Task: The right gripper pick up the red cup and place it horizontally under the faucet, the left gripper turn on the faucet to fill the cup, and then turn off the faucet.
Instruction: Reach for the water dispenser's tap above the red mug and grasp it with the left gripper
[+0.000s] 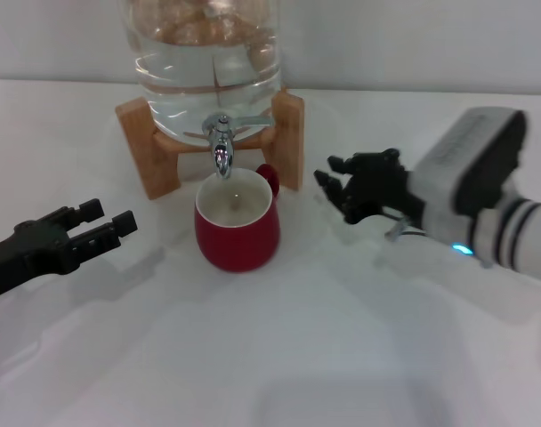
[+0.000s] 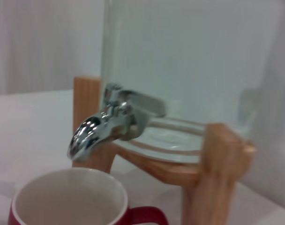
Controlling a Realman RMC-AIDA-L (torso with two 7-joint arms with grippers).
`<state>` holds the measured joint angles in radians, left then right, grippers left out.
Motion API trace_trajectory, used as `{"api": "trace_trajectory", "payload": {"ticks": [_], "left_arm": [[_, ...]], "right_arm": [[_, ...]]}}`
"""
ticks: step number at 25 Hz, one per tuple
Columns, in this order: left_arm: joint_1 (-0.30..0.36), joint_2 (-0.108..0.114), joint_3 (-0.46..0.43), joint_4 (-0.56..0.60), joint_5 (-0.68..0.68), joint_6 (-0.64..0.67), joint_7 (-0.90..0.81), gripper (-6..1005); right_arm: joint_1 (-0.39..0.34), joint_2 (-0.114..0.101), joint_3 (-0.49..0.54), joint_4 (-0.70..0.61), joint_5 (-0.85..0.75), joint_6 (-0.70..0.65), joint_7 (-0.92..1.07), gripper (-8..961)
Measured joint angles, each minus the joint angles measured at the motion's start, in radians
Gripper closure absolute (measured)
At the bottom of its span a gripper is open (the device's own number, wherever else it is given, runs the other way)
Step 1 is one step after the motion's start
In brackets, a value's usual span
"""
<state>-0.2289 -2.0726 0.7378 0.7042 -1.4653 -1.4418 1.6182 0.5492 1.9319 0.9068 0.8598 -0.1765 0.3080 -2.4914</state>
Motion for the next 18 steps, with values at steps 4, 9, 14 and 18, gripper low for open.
{"api": "trace_trajectory", "payload": {"ticks": [4,9,14,18], "left_arm": [[0.003,0.0,0.0,0.0,0.0,-0.002,-0.001,184],[0.006,0.001,0.0,0.0,0.001,-0.013,-0.001,184],[0.007,0.002,0.0,0.0,0.004,-0.019,-0.001,184],[0.006,0.005,0.0,0.001,0.002,-0.028,-0.006,184]], "right_arm": [[-0.138,-0.045,0.064,0.136,-0.066,0.041,0.012,721],[-0.278,-0.089,0.141,0.245,-0.152,0.049,0.12,719],[-0.362,-0.141,0.204,0.249,-0.228,0.15,0.271,602],[-0.462,-0.141,0.31,0.218,-0.24,0.324,0.306,556]]}}
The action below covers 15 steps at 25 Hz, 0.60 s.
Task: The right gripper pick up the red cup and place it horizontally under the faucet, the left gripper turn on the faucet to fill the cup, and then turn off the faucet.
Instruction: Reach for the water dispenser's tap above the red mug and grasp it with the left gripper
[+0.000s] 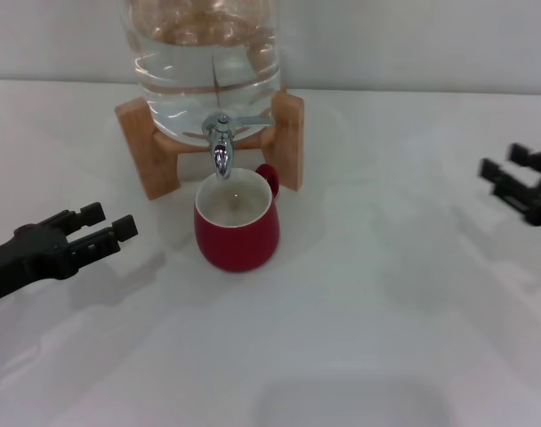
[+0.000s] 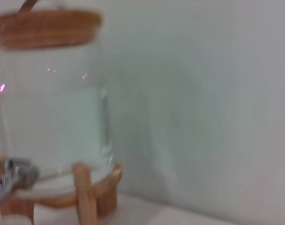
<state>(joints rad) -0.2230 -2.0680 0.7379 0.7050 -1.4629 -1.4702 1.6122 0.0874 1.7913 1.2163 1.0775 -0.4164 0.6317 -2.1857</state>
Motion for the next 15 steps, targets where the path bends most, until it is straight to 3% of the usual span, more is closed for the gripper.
{"api": "trace_trajectory", "payload": {"ticks": [5,8,11,15], "left_arm": [[-0.004,0.002,0.0,0.001,0.0,-0.001,-0.01,184],[-0.01,0.002,0.0,0.01,0.002,-0.005,-0.021,184],[-0.012,0.003,0.005,0.038,0.008,-0.018,-0.048,184],[-0.011,0.001,0.006,0.131,0.06,-0.09,-0.131,184]], "right_arm": [[-0.071,0.029,0.122,-0.035,-0.059,0.147,0.15,526],[-0.053,0.039,0.17,-0.095,-0.118,0.187,0.3,509],[-0.025,0.052,0.213,-0.168,-0.175,0.234,0.388,410],[-0.01,0.063,0.241,-0.196,-0.224,0.268,0.405,410]]}}
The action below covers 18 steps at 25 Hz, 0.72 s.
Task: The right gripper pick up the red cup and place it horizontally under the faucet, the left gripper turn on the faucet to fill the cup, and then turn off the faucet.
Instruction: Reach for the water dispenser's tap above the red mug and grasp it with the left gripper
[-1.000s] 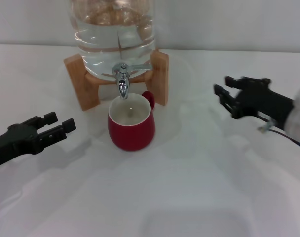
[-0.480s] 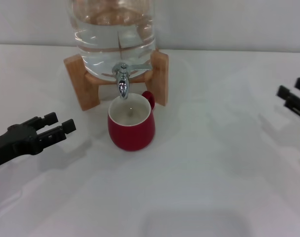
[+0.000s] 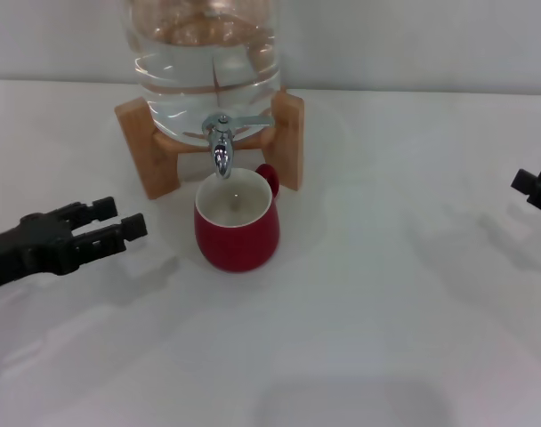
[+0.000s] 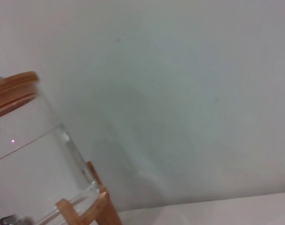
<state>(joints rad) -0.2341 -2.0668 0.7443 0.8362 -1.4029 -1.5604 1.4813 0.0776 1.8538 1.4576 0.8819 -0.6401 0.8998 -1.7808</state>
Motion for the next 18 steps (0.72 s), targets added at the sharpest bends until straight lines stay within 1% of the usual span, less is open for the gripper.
{"api": "trace_trajectory", "payload": {"ticks": [1,4,7,12,15,18], "left_arm": [[0.0,-0.001,0.0,0.032,0.017,-0.023,-0.025,184],[0.009,-0.009,-0.001,0.202,0.071,-0.106,-0.124,184],[0.012,-0.009,0.001,0.305,0.083,-0.138,-0.188,184],[0.0,-0.003,-0.001,0.44,0.096,-0.142,-0.268,184],[-0.019,-0.003,0.003,0.532,0.119,-0.152,-0.313,184],[-0.06,0.0,0.004,0.616,0.15,-0.174,-0.368,184]], "right_arm": [[0.002,0.0,0.003,0.0,-0.013,0.006,0.001,410],[0.008,-0.001,0.013,0.005,-0.041,0.035,0.001,410],[0.015,0.002,0.029,0.0,-0.065,0.071,0.001,410],[0.041,0.011,0.032,0.0,-0.13,0.135,0.005,410],[0.064,0.019,0.031,0.0,-0.17,0.174,0.006,410],[0.084,0.03,0.031,0.0,-0.205,0.202,0.006,410]]}}
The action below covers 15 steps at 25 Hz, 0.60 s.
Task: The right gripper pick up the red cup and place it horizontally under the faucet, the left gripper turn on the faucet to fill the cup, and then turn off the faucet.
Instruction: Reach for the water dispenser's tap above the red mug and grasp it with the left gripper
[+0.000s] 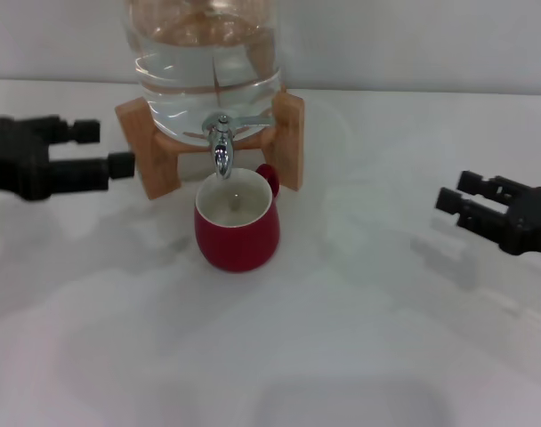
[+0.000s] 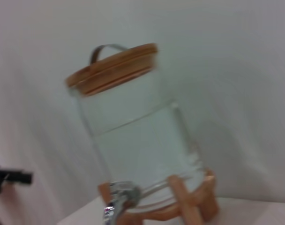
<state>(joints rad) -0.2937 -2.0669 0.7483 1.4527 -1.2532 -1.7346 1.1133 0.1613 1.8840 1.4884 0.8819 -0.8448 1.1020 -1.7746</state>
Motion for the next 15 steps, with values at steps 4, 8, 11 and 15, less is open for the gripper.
{"api": "trace_trajectory", "payload": {"ticks": [4,8,11,15], "left_arm": [[-0.087,0.029,0.0,0.086,0.013,-0.05,-0.084,184],[-0.187,0.073,0.002,0.133,0.044,-0.08,-0.162,184],[-0.274,0.097,0.009,0.138,0.105,-0.098,-0.201,184],[-0.374,0.099,0.054,0.139,0.24,-0.108,-0.218,184]], "right_arm": [[0.013,0.007,0.0,0.0,-0.027,0.018,0.001,410],[0.016,0.016,0.0,-0.001,-0.046,0.046,-0.011,410],[0.016,0.023,0.001,-0.002,-0.054,0.072,-0.027,410],[0.016,0.029,0.001,-0.011,-0.055,0.101,-0.052,410]]}}
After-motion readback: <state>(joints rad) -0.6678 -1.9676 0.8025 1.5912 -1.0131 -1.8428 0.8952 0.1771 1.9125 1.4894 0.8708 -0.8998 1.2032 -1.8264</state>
